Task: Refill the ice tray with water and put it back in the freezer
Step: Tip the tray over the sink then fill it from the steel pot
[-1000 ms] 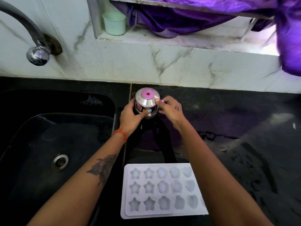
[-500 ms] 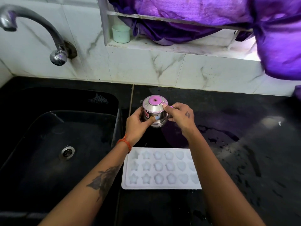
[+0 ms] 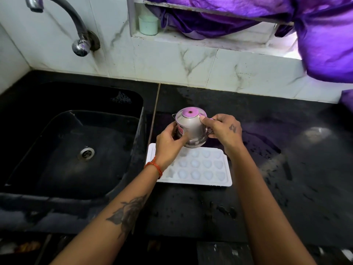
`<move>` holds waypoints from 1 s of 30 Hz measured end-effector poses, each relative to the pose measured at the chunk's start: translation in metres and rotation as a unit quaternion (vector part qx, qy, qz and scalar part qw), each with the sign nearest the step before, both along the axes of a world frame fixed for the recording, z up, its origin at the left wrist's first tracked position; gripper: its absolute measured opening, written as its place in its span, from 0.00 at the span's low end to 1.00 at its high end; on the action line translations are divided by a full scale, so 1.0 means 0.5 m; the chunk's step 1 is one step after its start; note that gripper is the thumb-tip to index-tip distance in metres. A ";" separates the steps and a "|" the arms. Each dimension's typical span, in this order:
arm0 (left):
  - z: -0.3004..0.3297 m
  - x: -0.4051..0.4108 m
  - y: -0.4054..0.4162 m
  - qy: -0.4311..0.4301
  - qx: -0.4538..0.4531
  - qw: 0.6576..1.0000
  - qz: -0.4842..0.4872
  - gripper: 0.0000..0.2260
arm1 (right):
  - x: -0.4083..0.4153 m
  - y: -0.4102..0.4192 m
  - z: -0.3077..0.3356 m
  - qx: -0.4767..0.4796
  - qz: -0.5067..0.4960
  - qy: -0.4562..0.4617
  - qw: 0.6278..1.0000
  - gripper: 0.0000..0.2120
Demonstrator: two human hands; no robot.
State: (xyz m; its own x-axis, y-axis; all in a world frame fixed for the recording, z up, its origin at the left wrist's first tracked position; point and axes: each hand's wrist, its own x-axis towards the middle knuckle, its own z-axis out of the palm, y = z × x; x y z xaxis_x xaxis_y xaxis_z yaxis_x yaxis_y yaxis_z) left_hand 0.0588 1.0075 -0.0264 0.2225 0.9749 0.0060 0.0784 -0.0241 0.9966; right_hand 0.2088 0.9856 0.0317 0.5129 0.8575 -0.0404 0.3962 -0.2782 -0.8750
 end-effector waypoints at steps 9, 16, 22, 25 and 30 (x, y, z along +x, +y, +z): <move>-0.008 0.005 -0.081 -0.017 -0.017 0.999 0.032 0.22 | -0.005 -0.064 0.005 -0.008 0.019 -0.035 0.999 0.14; -0.026 0.006 -0.121 -0.025 -0.018 0.998 0.063 0.19 | -0.013 -0.084 0.009 -0.025 0.044 -0.081 0.995 0.18; -0.036 0.002 -0.140 -0.041 -0.028 0.996 0.070 0.14 | -0.025 -0.088 0.022 -0.019 0.082 -0.116 0.990 0.17; -0.039 -0.001 -0.145 -0.051 -0.033 0.996 0.069 0.15 | -0.038 -0.091 0.035 -0.020 0.096 -0.142 0.985 0.17; -0.038 -0.004 -0.147 -0.069 -0.040 0.995 0.064 0.16 | -0.047 -0.094 0.046 -0.025 0.105 -0.155 0.982 0.18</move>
State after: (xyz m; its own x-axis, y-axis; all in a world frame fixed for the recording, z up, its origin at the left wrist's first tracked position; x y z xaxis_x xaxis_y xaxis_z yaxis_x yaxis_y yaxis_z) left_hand 0.0566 0.9340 -0.0456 0.0989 0.9938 -0.0516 -0.0627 0.0580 0.9963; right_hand 0.1854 0.9386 0.0547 0.3184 0.9469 0.0456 0.6945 -0.2002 -0.6911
